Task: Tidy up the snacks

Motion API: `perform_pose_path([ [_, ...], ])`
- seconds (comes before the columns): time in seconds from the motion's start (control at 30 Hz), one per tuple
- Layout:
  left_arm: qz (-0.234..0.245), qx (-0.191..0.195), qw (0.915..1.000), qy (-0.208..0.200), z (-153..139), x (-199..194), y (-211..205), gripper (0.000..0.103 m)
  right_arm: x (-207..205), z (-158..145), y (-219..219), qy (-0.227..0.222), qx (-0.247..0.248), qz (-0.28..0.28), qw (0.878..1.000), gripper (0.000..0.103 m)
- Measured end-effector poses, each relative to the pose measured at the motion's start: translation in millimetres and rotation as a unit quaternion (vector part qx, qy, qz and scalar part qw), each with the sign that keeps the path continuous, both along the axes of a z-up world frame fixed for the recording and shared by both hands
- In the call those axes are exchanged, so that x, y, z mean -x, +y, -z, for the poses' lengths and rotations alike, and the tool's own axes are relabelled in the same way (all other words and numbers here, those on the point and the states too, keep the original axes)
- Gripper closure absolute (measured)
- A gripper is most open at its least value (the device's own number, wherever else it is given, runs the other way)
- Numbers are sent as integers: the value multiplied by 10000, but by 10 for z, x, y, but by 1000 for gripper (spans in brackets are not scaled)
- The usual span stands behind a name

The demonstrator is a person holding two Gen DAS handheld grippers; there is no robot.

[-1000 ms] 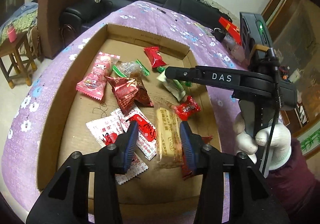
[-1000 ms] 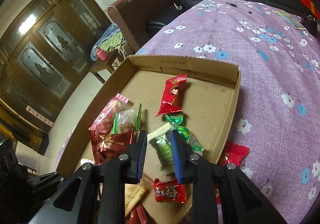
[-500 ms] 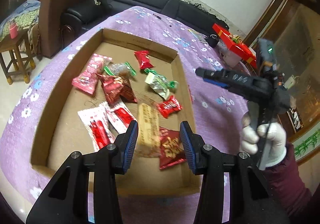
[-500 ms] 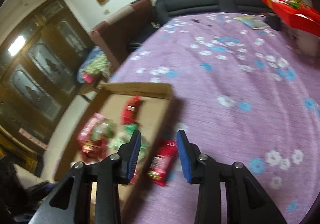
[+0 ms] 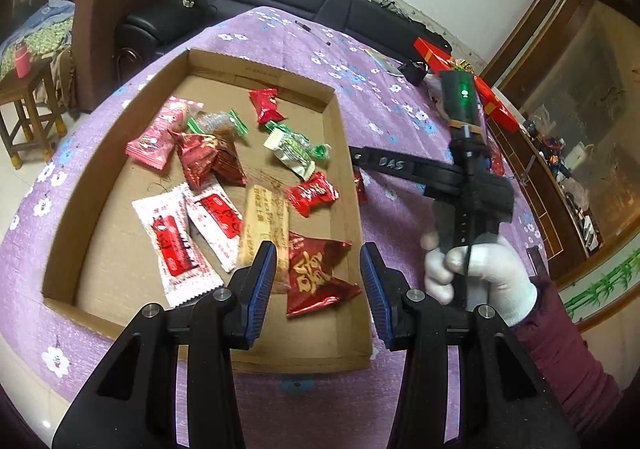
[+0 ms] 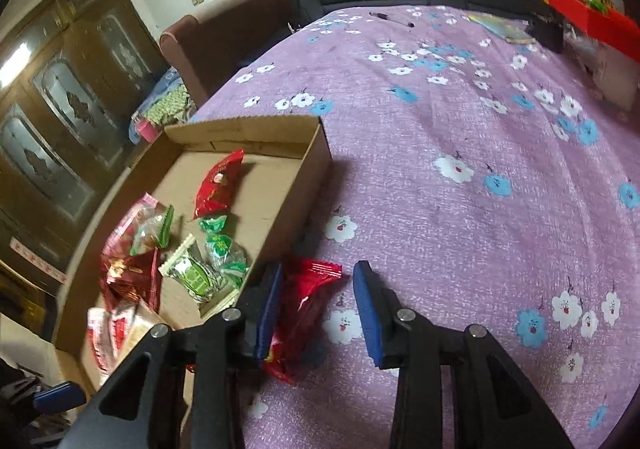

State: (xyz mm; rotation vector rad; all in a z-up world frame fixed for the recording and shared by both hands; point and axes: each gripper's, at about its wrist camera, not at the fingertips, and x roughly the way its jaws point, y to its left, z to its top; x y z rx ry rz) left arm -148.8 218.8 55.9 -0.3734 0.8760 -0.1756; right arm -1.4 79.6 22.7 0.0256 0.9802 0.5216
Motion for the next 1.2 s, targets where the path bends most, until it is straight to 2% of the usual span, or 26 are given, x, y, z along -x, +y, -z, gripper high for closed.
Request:
perform_pose_path([
  [0.03,7,15,10000,14,8,-4,-14,60,25,3,29,-72,130,-47,9999,66],
  [0.13,40,41,10000,37,18,0,-60,60,143,5,109,-272,635,-221,9974,67],
  [0.27,96,71,9999,-13,-6,43,-100,60,313,-8,16,-329,1016,-226,9940,68],
  [0.57,236,177,9996,-24,-3,72,-185,60,616,-10,-1042,-25,1081,434,9932,66],
  [0.63,288,200,9994,-8,2,60,-243,60,662,-63,-1242,-28,747,433,9963,66],
  [0.7,384,165,9991,-3,-7,51,-346,60,706,-184,-1456,-127,352,552,9978,61],
  [0.77,528,83,9986,-9,-28,44,-482,60,718,-312,-1617,-319,116,735,9967,50],
  [0.9,847,-144,9963,-29,-52,28,-786,60,707,-429,-1817,-641,-22,952,9934,45],
  [1.07,1308,-502,9900,144,53,-59,-1231,60,612,-263,-1968,-641,-120,1194,9907,45],
  [1.2,1611,-623,9845,307,180,-146,-1572,60,578,-150,-2166,-492,-444,1403,9879,45],
])
